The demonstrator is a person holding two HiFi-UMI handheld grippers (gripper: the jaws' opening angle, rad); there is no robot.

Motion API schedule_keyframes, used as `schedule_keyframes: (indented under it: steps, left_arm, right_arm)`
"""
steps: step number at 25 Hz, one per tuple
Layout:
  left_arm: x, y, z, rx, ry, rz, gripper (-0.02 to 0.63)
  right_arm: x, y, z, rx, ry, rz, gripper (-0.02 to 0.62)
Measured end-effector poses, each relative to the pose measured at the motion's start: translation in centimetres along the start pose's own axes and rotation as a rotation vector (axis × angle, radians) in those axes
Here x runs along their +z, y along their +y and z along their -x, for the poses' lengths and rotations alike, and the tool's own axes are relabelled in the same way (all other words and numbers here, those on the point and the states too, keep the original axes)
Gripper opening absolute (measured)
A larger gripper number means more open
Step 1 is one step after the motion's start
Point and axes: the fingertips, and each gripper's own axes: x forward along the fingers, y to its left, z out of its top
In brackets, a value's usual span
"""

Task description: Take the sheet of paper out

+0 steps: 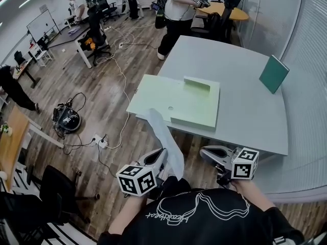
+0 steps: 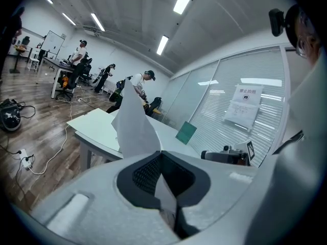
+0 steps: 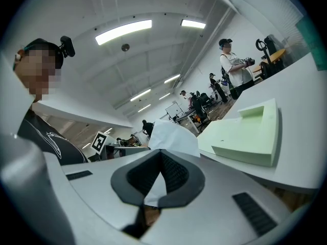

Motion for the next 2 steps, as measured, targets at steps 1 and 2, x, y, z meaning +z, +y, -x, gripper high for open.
schedule_keyframes:
  steps: [1,2]
  left_arm:
    - [-0.08,0.07,-0.06,-0.001,0.000,0.000,0.012]
    - [-0.14,0.14,-0.12,-0.002,0.000,0.000,0.012]
  right_arm:
    - [-0.11,-0.05,0.02,-0.003,0.001,0.003,0.009]
    - [-0.20,-0.09,0.04,-0.006,0.003,0.006,0.009]
